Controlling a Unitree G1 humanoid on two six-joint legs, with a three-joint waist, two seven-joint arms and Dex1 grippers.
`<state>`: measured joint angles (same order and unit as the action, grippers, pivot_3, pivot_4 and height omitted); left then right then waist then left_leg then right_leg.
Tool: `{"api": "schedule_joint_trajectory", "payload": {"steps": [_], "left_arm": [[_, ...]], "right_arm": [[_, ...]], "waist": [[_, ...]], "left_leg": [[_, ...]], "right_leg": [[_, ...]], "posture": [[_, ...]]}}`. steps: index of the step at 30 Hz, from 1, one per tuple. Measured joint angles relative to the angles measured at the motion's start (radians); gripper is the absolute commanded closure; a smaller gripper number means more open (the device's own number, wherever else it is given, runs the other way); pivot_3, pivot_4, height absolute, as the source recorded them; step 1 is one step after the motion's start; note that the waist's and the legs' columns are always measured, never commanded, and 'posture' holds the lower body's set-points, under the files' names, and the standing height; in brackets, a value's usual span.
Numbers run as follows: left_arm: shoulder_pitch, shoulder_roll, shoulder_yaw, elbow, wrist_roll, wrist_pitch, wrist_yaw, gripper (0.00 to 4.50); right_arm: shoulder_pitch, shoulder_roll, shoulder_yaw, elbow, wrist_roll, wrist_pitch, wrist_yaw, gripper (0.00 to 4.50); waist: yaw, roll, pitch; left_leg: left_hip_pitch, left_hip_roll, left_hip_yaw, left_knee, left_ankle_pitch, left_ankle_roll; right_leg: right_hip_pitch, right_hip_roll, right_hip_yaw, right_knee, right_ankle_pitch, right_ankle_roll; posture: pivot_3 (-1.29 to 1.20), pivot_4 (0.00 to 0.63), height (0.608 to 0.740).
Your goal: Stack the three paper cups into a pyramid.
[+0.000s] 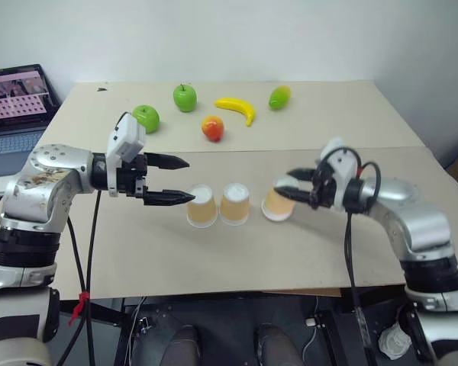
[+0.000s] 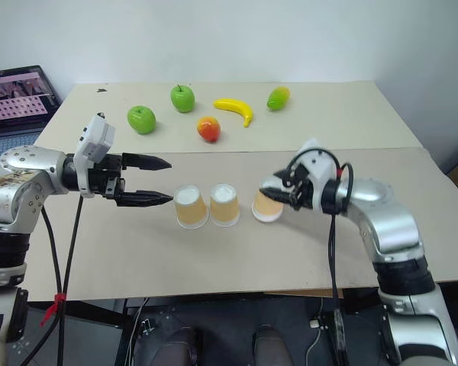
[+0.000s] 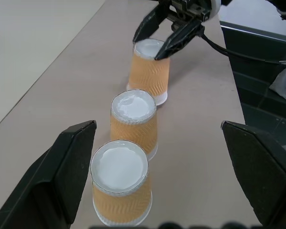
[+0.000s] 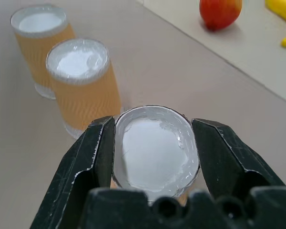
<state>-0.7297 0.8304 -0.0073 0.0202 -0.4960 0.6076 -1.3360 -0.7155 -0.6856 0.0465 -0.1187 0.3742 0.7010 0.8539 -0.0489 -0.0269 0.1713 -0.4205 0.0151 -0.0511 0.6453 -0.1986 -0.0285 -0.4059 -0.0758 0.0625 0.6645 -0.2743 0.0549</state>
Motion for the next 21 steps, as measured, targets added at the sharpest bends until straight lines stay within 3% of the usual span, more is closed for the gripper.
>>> {"api": "schedule_joint_trajectory", "payload": {"steps": [8,13,17,21], "left_arm": [[-0.004,-0.030,-0.018,0.023,0.011,-0.029,0.007,0.00],[-0.010,-0.043,-0.038,0.037,0.022,-0.037,0.001,0.00],[-0.020,-0.056,-0.053,0.040,0.023,-0.038,-0.008,0.00],[-0.019,-0.052,-0.053,0.039,0.023,-0.037,-0.008,0.00]], "right_arm": [[-0.445,-0.099,0.082,0.205,-0.001,0.001,0.275,1.99],[-0.711,0.023,0.144,0.411,0.007,-0.002,0.477,1.99],[-0.782,0.169,0.228,0.520,-0.004,-0.024,0.577,1.99],[-0.782,0.217,0.268,0.624,-0.055,-0.085,0.607,1.99]], "waist": [[0.005,0.002,0.001],[-0.010,0.003,0.002],[-0.020,0.003,0.002],[-0.012,0.003,0.002]], "left_leg": [[-0.002,-0.001,0.000,0.000,0.000,0.000],[-0.001,0.000,0.001,0.000,0.000,0.000],[-0.002,0.001,-0.001,0.000,0.000,0.000],[-0.003,-0.001,-0.001,0.000,0.000,0.000]], "right_leg": [[0.000,-0.001,-0.001,-0.001,0.000,0.000],[-0.002,0.000,0.000,0.001,0.000,0.000],[-0.002,0.001,-0.001,0.007,0.000,0.000],[-0.003,-0.001,-0.002,0.007,0.000,0.000]], "posture": [[0.00,0.150,0.732],[0.00,0.150,0.732],[0.00,0.150,0.732],[0.00,0.150,0.732]]}}
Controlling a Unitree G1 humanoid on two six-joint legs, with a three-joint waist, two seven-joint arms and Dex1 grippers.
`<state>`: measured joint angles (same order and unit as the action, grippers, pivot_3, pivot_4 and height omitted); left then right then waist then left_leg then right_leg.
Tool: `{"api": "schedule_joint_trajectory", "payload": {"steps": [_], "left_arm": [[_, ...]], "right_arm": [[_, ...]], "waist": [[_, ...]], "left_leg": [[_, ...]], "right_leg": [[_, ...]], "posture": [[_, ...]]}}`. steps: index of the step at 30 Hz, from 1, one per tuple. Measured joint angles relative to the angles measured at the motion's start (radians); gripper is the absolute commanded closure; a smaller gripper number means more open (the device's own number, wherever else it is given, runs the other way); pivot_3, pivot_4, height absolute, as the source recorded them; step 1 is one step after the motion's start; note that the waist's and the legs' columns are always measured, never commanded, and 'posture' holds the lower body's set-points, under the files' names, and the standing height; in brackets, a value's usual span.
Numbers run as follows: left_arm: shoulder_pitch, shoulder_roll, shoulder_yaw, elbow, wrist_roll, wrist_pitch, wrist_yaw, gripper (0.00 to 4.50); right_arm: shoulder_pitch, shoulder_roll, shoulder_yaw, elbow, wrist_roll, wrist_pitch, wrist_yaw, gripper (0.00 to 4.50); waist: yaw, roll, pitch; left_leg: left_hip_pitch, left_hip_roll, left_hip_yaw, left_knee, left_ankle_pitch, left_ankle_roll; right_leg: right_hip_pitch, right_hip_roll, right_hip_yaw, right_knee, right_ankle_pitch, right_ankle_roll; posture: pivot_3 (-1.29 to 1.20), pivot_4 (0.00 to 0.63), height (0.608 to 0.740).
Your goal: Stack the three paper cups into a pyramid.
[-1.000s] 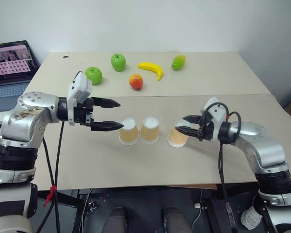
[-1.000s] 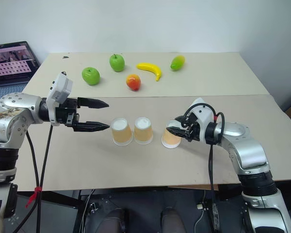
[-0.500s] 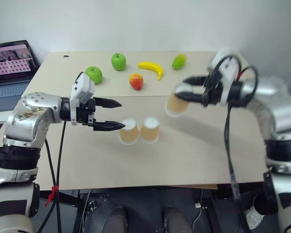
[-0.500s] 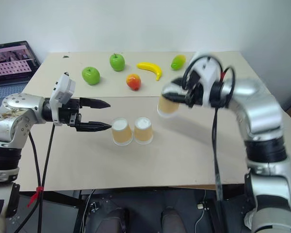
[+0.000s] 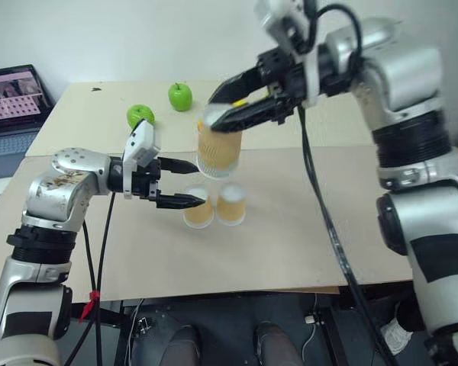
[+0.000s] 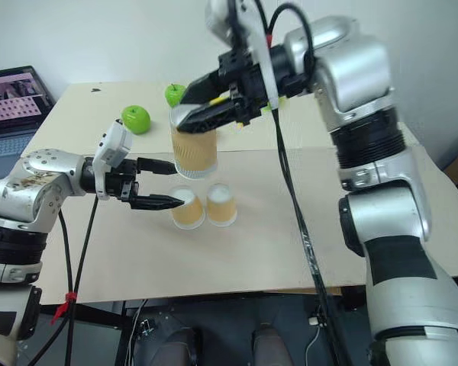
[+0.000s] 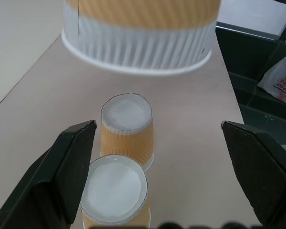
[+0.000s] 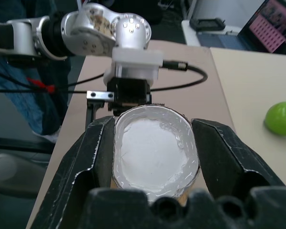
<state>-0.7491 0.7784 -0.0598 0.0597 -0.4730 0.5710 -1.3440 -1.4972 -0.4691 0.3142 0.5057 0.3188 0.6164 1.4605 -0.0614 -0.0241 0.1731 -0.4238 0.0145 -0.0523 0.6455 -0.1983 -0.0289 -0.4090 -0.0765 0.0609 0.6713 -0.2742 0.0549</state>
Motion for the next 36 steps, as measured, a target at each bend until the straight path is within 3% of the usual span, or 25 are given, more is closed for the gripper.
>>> {"api": "schedule_joint_trajectory", "payload": {"steps": [14,22,36], "left_arm": [[0.047,0.048,0.018,-0.068,-0.013,0.052,0.020,0.00],[0.100,0.161,0.084,-0.089,-0.036,0.063,0.012,0.00],[0.115,0.172,0.102,-0.093,-0.043,0.064,0.023,0.00]], "right_arm": [[0.004,0.118,0.017,0.206,-0.106,-0.172,0.038,1.99],[0.032,0.149,0.017,0.233,-0.125,-0.193,0.039,1.99],[0.032,0.187,0.006,0.323,-0.162,-0.279,0.027,1.99]], "waist": [[-0.009,0.000,0.000],[-0.010,0.000,0.000],[-0.010,0.000,0.000]], "left_leg": [[-0.001,0.001,0.000,-0.001,0.000,0.000],[-0.002,0.001,0.002,-0.001,0.001,-0.001],[-0.002,0.001,0.002,-0.001,0.001,-0.001]], "right_leg": [[-0.004,0.001,0.000,0.004,0.000,0.000],[-0.011,0.000,0.000,0.009,0.000,0.000],[-0.011,0.000,0.000,0.009,0.000,0.000]], "posture": [[0.00,0.150,0.732],[0.00,0.150,0.732],[0.00,0.150,0.732]]}}
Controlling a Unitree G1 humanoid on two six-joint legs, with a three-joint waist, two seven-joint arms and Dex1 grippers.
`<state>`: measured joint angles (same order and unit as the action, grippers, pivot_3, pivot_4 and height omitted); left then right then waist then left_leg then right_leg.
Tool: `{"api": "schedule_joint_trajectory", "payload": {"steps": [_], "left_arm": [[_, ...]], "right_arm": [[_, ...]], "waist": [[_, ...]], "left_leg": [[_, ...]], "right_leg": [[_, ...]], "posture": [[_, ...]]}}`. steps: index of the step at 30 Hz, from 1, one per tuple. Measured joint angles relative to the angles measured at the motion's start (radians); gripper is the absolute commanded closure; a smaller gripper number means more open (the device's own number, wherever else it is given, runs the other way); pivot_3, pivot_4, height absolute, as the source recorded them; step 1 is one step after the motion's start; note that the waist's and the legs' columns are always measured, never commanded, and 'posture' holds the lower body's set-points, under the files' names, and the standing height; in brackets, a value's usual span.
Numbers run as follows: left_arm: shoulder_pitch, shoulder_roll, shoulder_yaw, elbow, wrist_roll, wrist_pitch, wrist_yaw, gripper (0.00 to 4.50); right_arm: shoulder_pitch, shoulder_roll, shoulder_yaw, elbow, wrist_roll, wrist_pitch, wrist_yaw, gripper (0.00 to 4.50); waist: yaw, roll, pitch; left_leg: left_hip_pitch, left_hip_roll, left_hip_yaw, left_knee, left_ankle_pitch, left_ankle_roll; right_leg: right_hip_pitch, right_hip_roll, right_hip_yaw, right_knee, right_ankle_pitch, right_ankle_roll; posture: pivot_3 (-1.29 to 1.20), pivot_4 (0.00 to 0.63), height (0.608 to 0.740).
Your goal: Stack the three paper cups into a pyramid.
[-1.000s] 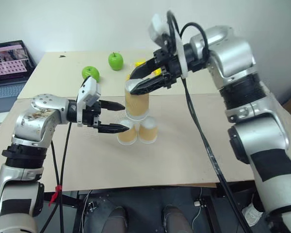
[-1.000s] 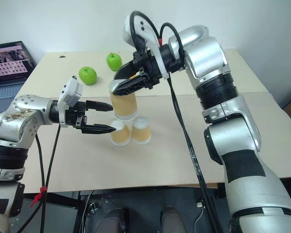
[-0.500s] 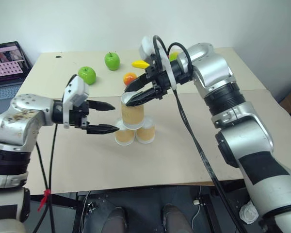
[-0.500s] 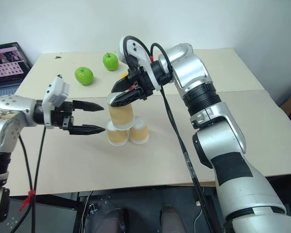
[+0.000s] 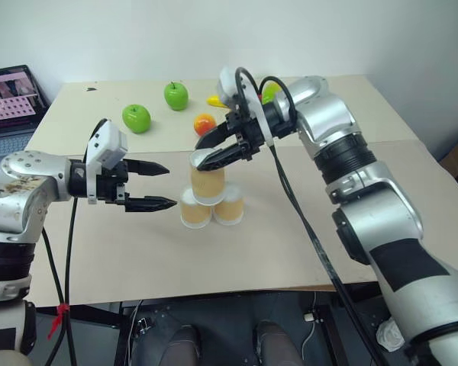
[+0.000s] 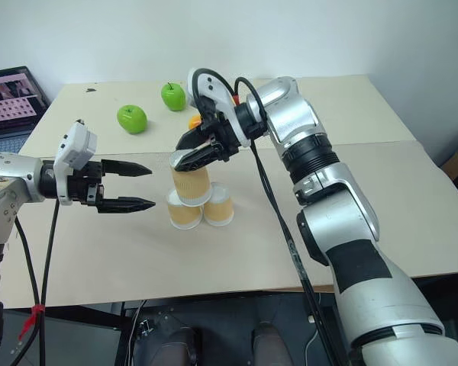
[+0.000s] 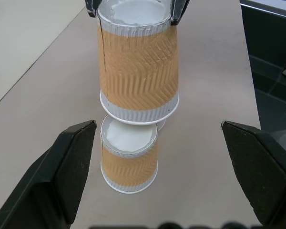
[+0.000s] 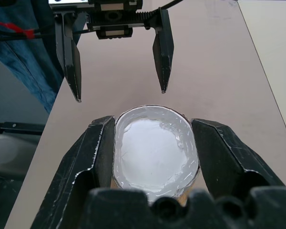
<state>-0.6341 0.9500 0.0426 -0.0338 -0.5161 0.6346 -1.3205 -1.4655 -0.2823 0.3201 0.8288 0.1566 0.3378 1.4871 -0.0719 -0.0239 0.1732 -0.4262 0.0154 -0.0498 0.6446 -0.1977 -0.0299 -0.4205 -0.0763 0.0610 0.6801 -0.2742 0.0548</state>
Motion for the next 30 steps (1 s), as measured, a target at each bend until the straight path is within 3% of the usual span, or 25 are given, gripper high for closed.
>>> {"api": "schedule_joint_trajectory", "payload": {"steps": [7,9,13,23,30], "left_arm": [[0.005,0.000,0.000,-0.011,-0.001,0.001,0.006,0.00],[0.005,0.000,0.000,-0.012,-0.001,0.002,0.008,0.00],[0.005,0.000,0.000,-0.013,-0.002,0.002,0.012,0.00],[0.005,-0.001,0.000,-0.015,-0.003,0.002,0.017,0.00],[0.016,-0.002,0.004,-0.022,-0.018,0.004,0.017,0.00]], "right_arm": [[0.000,0.002,-0.021,0.019,-0.017,-0.011,-0.006,1.99],[0.000,0.005,-0.023,0.029,-0.019,-0.014,-0.007,1.18],[0.000,0.013,-0.028,0.039,-0.020,-0.021,-0.010,0.06],[-0.001,0.015,-0.061,0.037,-0.022,-0.021,-0.006,0.06],[-0.015,-0.038,-0.129,-0.169,0.067,0.151,0.024,0.06]], "waist": [[0.000,0.000,0.000],[0.000,0.000,0.000],[0.000,0.000,0.000],[0.001,0.000,0.000],[0.001,0.000,0.000]], "left_leg": [[0.000,0.000,0.000,0.000,0.000,0.000],[0.000,0.000,0.000,0.000,0.000,0.000],[0.000,0.000,0.000,0.000,0.000,0.000],[0.000,0.000,0.000,0.000,0.000,0.000],[-0.001,0.000,0.000,0.000,0.000,0.000]], "right_leg": [[0.000,0.000,0.000,0.000,0.000,0.000],[0.000,0.000,0.000,0.000,0.000,0.000],[0.000,0.000,0.000,0.000,0.000,0.000],[0.000,0.000,0.000,0.000,0.000,0.000],[-0.001,0.000,0.000,0.000,0.000,0.000]], "posture": [[0.00,0.150,0.732],[0.00,0.150,0.732],[0.00,0.150,0.732],[0.00,0.150,0.732],[0.00,0.150,0.732]]}}
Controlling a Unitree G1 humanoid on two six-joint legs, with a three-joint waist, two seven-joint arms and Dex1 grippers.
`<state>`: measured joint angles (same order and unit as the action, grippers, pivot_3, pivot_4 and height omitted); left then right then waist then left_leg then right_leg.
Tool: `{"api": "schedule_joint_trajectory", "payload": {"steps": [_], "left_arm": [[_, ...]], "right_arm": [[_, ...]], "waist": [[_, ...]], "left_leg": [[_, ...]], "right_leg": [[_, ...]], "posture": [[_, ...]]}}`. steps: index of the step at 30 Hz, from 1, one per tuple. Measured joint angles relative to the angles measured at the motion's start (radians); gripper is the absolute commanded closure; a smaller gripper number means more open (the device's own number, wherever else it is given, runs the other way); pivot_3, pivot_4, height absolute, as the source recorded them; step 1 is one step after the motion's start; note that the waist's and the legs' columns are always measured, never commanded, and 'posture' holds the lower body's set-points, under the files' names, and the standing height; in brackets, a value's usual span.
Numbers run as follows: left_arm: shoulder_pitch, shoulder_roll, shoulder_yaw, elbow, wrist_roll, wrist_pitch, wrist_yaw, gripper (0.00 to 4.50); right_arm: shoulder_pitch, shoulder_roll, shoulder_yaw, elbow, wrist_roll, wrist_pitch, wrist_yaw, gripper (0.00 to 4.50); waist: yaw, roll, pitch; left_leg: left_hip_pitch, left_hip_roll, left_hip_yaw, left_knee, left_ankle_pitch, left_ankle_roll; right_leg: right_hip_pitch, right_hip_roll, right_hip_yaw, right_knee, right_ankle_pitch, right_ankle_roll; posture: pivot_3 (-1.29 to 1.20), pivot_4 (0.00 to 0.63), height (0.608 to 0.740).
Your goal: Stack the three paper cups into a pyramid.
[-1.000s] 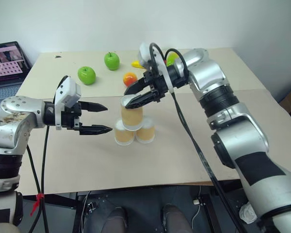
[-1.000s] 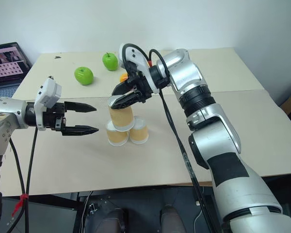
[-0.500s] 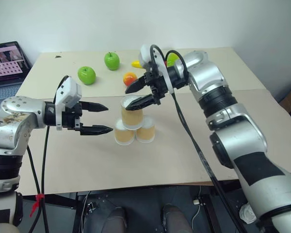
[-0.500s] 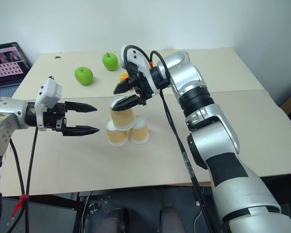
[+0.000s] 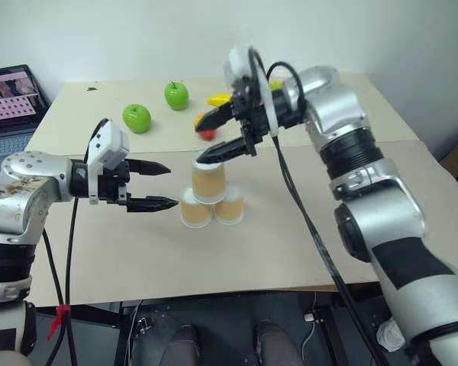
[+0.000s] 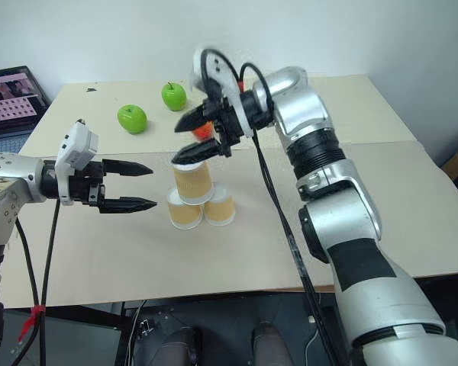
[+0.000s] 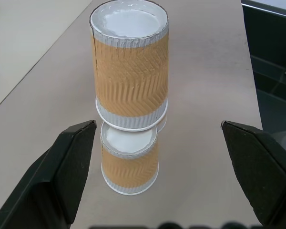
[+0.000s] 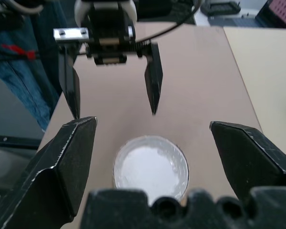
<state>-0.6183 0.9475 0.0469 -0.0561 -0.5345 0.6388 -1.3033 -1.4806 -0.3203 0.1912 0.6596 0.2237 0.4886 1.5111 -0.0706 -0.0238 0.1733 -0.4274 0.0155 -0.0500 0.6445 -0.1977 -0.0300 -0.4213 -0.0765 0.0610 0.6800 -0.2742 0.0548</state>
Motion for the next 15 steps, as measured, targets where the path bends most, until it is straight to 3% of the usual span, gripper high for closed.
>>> {"api": "schedule_joint_trajectory", "payload": {"steps": [3,5,8,11,15], "left_arm": [[0.034,-0.001,0.023,-0.026,-0.021,0.022,0.021,0.00],[0.097,-0.049,0.122,-0.071,-0.055,0.060,0.125,0.00],[0.165,-0.097,0.218,-0.097,-0.056,0.066,0.263,0.00],[0.260,-0.207,0.343,-0.189,-0.052,0.069,0.465,0.00],[0.341,-0.328,0.457,-0.221,-0.016,0.060,0.697,0.00]], "right_arm": [[-0.008,-0.038,-0.061,-0.129,0.077,0.161,-0.032,0.06],[-0.010,-0.069,-0.188,-0.178,0.135,0.306,-0.197,0.06],[0.032,-0.159,-0.283,-0.216,0.109,0.332,-0.386,0.06],[0.270,-0.264,-0.287,-0.298,-0.045,0.254,-0.651,0.06],[0.586,-0.309,-0.303,-0.284,-0.218,0.236,-0.968,0.06]], "waist": [[0.001,0.000,0.000],[0.004,0.000,0.000],[0.014,-0.001,0.000],[0.028,-0.009,-0.006],[0.038,-0.008,-0.005]], "left_leg": [[0.000,0.000,0.000,0.000,0.000,0.000],[0.000,0.000,0.000,0.000,0.000,0.000],[0.000,-0.001,0.000,0.000,0.000,0.000],[0.001,0.000,0.001,0.001,0.000,0.000],[-0.004,-0.003,0.003,0.001,0.000,0.000]], "right_leg": [[0.000,0.000,0.000,0.000,0.000,0.000],[0.001,-0.001,0.000,0.000,0.000,0.000],[0.002,-0.002,0.000,-0.001,0.000,0.000],[0.004,-0.002,0.000,-0.002,0.000,0.000],[-0.002,-0.005,0.002,-0.001,0.000,-0.001]], "posture": [[0.00,0.150,0.732],[0.00,0.150,0.732],[0.00,0.150,0.732],[0.00,0.150,0.732],[0.00,0.150,0.732]]}}
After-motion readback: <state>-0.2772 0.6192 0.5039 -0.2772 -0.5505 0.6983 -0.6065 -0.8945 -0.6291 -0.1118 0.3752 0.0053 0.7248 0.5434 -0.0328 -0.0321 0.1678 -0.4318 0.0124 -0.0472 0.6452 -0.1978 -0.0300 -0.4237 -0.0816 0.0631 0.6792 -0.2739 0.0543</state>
